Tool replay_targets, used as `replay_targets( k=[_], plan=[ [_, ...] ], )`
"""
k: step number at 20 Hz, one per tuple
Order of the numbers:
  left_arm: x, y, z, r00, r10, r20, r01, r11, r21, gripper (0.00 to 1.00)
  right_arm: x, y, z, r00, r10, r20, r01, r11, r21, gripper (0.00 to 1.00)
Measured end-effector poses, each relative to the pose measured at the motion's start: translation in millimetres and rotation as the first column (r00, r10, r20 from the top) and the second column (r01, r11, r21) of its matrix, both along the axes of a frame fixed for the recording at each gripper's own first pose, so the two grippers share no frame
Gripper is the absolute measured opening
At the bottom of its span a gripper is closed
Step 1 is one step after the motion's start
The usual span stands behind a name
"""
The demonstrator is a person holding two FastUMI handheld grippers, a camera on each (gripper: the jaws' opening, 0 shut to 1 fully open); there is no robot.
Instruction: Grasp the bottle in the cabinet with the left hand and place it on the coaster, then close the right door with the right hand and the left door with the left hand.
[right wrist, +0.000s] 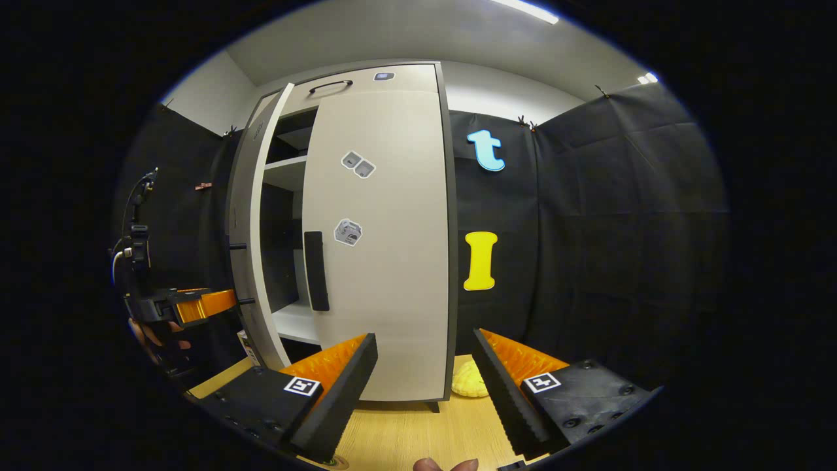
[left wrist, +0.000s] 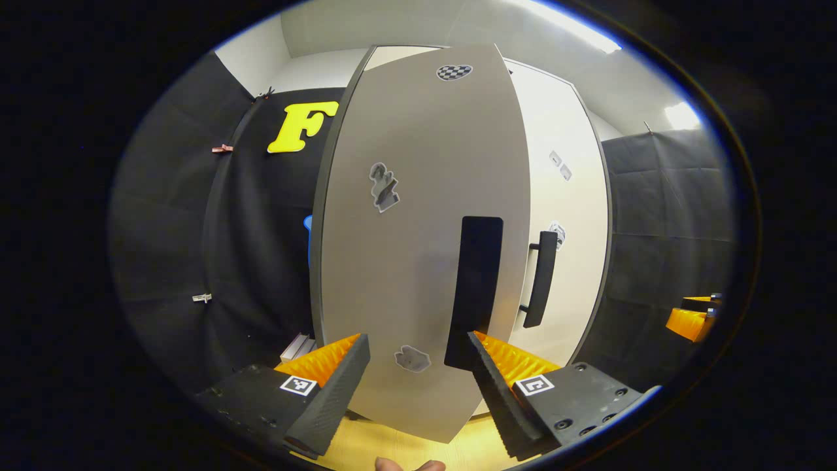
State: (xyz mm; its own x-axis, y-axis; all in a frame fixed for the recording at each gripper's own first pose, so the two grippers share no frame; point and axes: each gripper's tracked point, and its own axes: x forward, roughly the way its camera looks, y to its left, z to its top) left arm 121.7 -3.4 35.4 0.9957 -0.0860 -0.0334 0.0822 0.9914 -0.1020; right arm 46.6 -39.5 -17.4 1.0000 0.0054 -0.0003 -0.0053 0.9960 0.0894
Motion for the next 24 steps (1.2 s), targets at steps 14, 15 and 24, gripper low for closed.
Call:
replay_targets(
  k=[14,15,24],
  plan=[
    [44,-32,3,0.999,0.049,0.009,-0.050,0.995,0.086,0.95,-1,-11,0,1.000,0.023,-0.011,-0.023,1.000,0.002,0.97],
    [45,-32,4,0.998,0.054,0.011,-0.055,0.994,0.090,0.95,-1,-11,0,1.000,0.024,-0.013,-0.024,1.000,0.002,0.97],
    [8,-38,11,0.999,0.049,-0.014,-0.048,0.997,0.063,0.95,-10,-16,12,1.000,0.015,-0.008,-0.015,0.999,0.033,0.97]
  ],
)
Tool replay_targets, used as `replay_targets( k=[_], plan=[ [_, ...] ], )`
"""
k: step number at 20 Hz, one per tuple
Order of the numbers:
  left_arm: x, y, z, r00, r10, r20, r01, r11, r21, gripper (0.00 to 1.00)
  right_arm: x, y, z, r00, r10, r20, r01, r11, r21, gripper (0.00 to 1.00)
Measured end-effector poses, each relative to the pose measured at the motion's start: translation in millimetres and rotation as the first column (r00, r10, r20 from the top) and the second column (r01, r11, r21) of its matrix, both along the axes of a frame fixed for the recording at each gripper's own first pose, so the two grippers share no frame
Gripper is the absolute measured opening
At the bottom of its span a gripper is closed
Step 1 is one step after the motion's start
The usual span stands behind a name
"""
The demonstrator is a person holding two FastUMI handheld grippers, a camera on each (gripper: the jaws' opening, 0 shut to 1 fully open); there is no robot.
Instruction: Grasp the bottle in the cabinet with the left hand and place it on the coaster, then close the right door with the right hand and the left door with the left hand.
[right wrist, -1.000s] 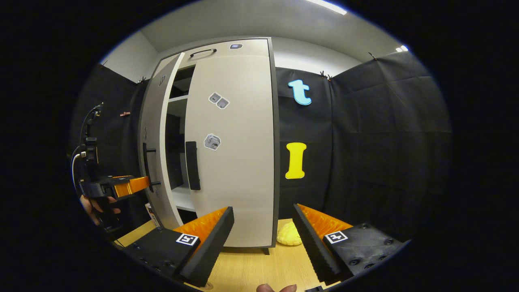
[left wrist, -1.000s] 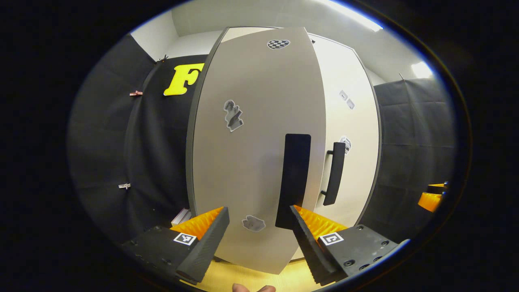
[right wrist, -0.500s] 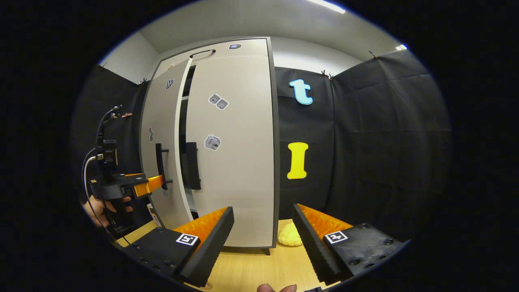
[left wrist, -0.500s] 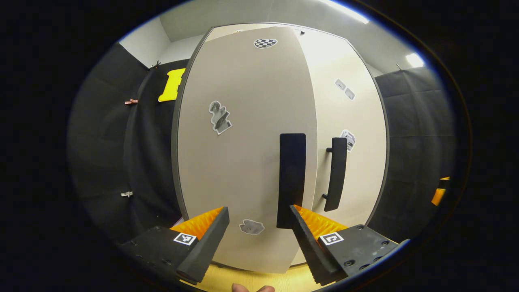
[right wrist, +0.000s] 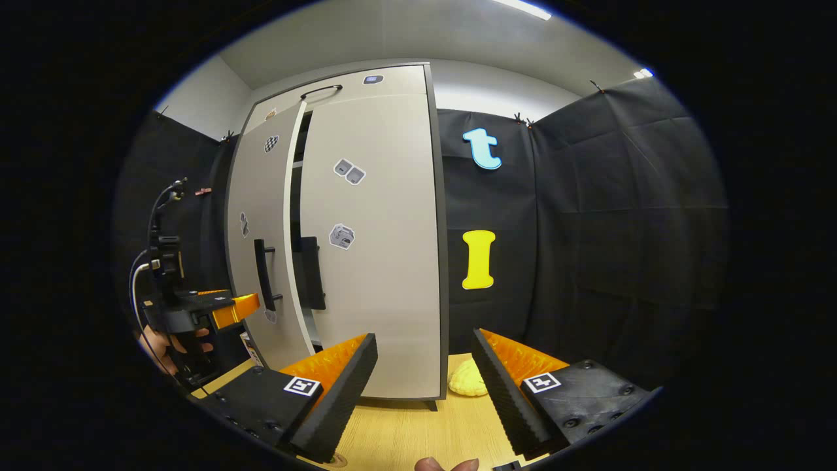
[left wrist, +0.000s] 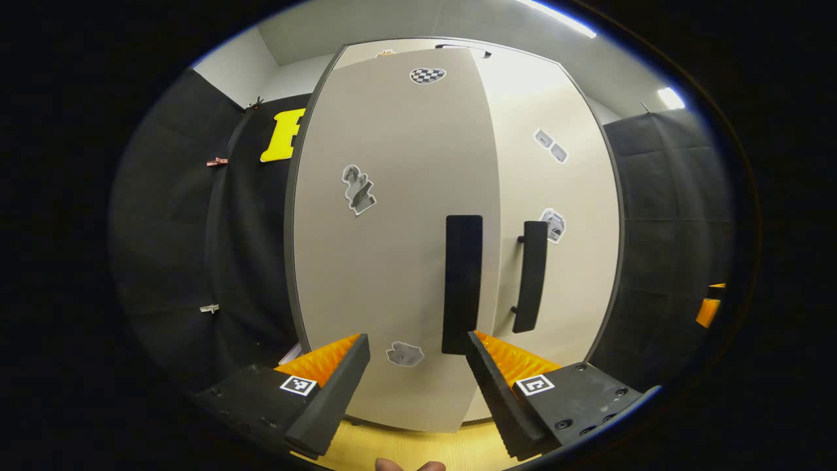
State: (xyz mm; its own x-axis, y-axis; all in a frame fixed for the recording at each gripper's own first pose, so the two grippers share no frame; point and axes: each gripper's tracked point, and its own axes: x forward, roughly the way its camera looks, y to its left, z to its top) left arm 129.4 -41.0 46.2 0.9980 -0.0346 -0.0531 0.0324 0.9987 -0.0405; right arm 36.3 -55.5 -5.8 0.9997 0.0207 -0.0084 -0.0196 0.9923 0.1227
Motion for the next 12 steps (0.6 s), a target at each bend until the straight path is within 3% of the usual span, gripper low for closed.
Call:
replay_targets(
  k=[12],
  plan=[
    [-103,-2,32,0.998,-0.025,0.049,0.024,1.000,0.019,0.94,-29,18,17,1.000,0.014,0.022,-0.015,1.000,0.016,0.99]
  ],
)
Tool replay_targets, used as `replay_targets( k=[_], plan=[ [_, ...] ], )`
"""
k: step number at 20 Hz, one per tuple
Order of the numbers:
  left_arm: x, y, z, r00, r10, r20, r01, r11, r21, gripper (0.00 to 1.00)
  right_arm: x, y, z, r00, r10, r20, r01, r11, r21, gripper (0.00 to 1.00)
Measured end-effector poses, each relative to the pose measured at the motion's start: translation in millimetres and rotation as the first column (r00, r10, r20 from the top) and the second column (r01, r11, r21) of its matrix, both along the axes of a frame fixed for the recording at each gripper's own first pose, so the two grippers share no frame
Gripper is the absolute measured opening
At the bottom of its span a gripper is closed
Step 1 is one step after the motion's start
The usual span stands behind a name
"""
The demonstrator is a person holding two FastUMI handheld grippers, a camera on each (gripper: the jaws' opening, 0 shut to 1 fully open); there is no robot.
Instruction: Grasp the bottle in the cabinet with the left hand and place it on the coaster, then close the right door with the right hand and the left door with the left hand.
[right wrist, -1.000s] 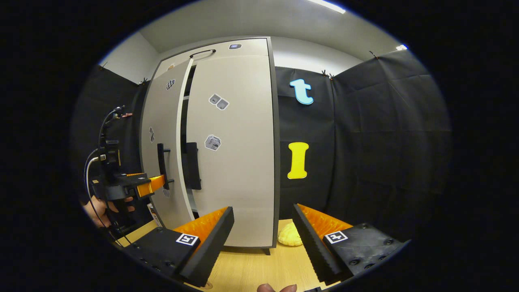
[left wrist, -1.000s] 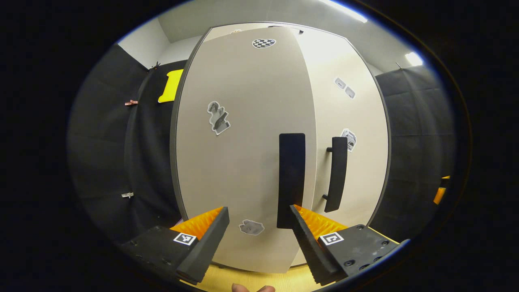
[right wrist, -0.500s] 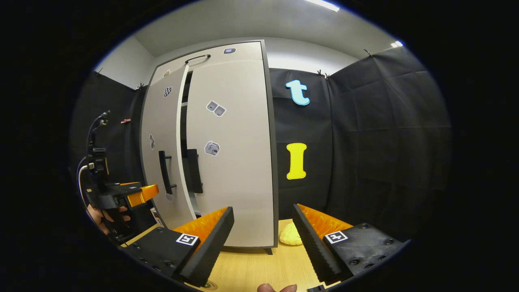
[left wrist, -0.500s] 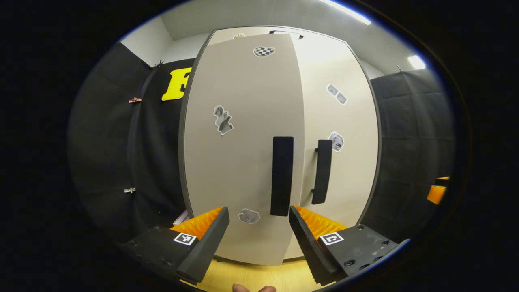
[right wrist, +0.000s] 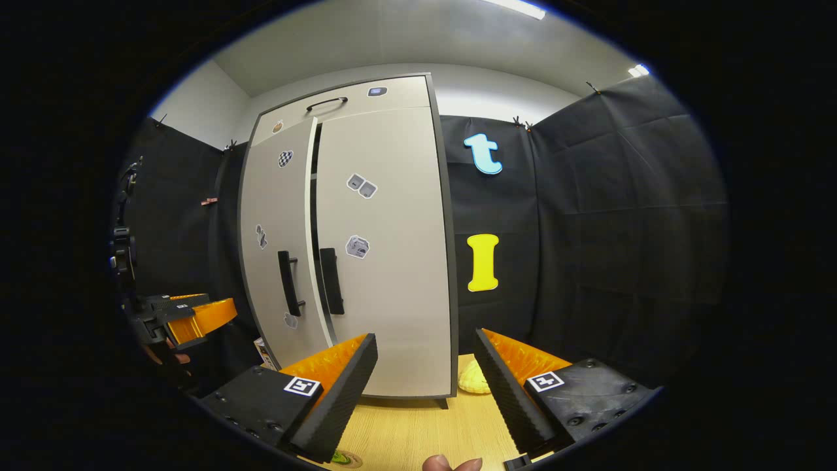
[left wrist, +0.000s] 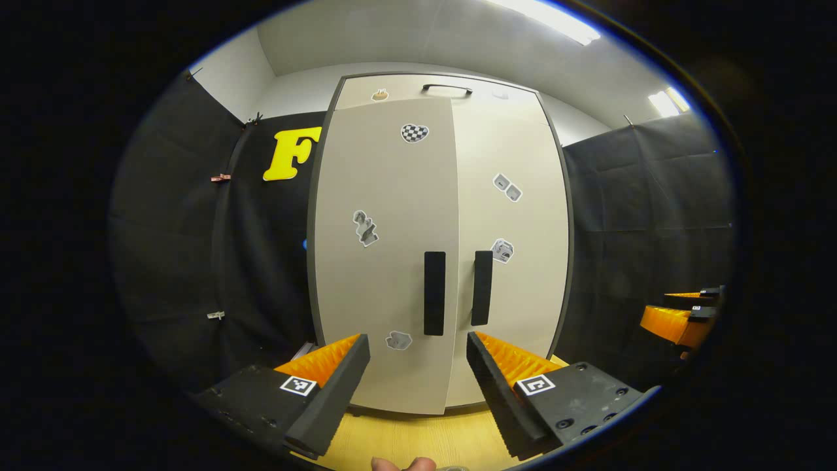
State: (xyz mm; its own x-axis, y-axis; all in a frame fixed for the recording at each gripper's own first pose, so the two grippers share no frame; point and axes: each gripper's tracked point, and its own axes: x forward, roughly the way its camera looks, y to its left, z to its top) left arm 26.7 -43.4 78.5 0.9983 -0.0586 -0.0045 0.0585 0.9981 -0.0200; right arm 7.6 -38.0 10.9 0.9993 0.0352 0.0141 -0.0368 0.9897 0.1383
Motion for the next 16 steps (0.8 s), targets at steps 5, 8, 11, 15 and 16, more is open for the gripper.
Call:
replay_targets(
  k=[5,8,11,15,16],
  plan=[
    [-28,14,-9,0.999,0.043,-0.028,-0.044,0.999,-0.019,0.94,-9,4,2,1.000,0.005,0.009,-0.005,1.000,-0.009,0.99],
    [-41,25,-15,0.997,0.073,-0.035,-0.073,0.997,-0.019,0.96,-9,10,-3,1.000,0.019,-0.002,-0.019,0.999,-0.027,0.99],
    [-49,34,-19,0.995,0.096,-0.040,-0.097,0.995,-0.036,0.96,-7,16,-7,1.000,0.029,-0.008,-0.029,0.999,-0.041,0.99],
    [-49,39,-17,0.993,0.113,-0.029,-0.114,0.993,-0.038,0.96,-2,27,-7,0.999,0.045,-0.008,-0.046,0.997,-0.054,0.99],
    [-50,39,-19,0.993,0.115,-0.028,-0.116,0.993,-0.036,0.96,0,29,-8,0.999,0.048,-0.008,-0.048,0.997,-0.054,0.99]
  ],
)
